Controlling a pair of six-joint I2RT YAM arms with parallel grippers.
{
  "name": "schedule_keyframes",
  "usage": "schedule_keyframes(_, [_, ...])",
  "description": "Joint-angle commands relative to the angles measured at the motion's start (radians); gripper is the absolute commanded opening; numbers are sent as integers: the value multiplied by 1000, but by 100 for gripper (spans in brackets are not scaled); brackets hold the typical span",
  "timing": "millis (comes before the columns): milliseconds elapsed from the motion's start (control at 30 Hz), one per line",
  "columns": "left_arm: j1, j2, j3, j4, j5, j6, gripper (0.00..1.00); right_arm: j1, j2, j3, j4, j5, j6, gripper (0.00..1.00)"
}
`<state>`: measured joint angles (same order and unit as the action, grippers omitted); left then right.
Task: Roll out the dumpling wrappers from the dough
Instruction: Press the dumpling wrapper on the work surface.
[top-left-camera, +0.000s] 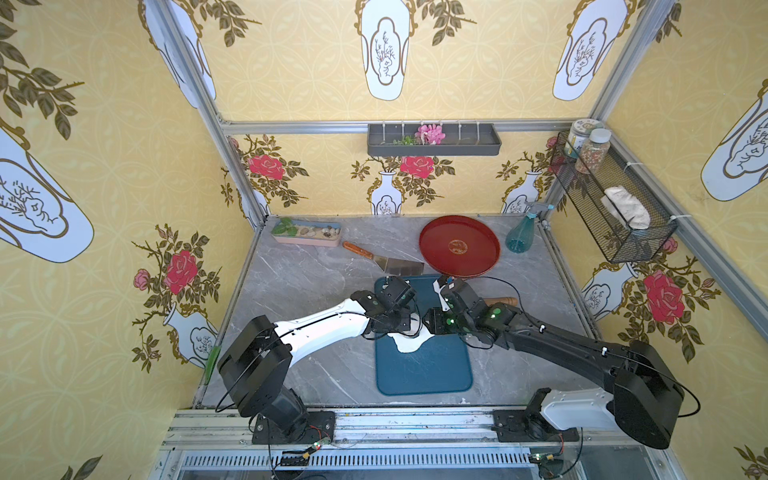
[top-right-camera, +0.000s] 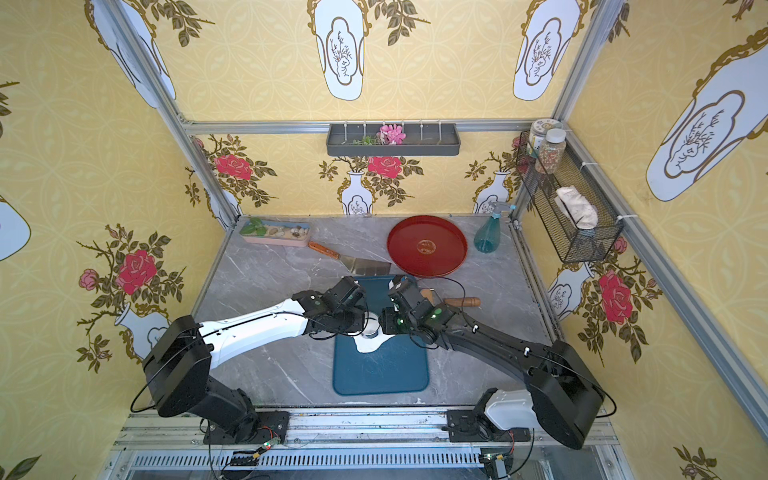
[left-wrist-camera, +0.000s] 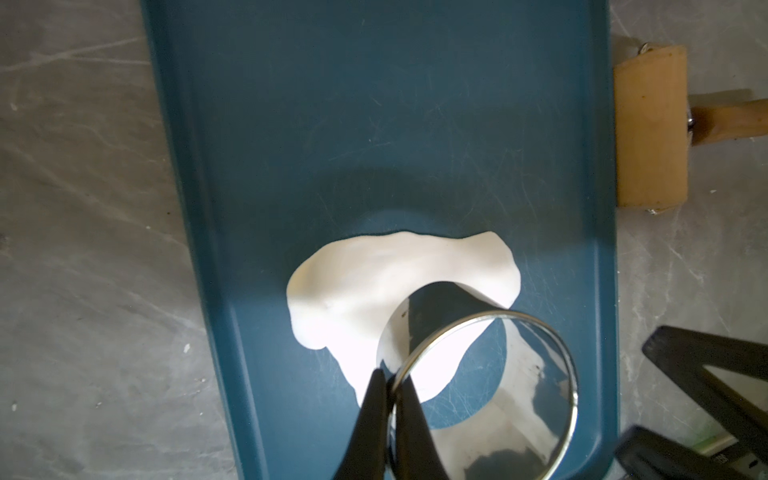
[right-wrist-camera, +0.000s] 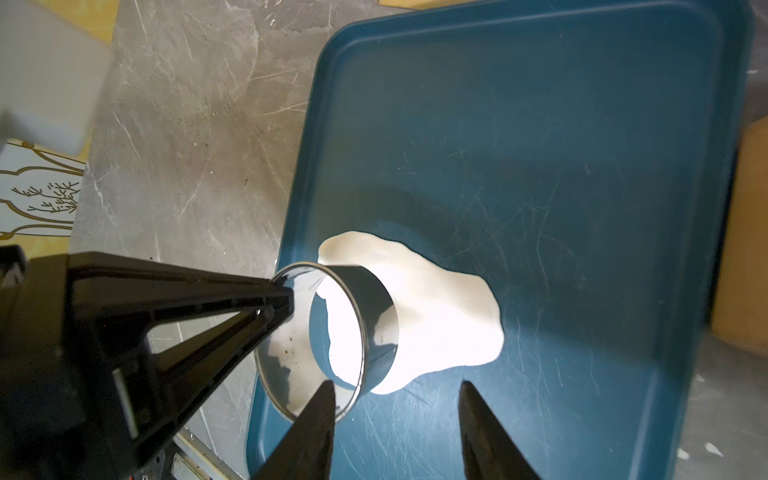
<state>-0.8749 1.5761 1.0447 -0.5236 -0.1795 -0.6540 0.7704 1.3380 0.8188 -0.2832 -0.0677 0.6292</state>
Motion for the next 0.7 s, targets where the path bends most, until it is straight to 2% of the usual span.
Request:
schedule_keyframes(0, [1, 9, -3, -13, 0, 17, 0, 0, 32, 10, 75, -25, 30, 45])
schedule_keyframes(233, [1, 18, -9, -2, -5, 21, 0, -2, 104, 14, 157, -77, 60, 36])
schedule_keyframes(300, [1, 24, -6, 0, -8, 22, 0, -2, 121, 20, 162, -87, 62, 30])
schedule_keyframes(667, [1, 29, -12, 13, -8, 23, 0, -27, 142, -1, 177, -108, 63, 19])
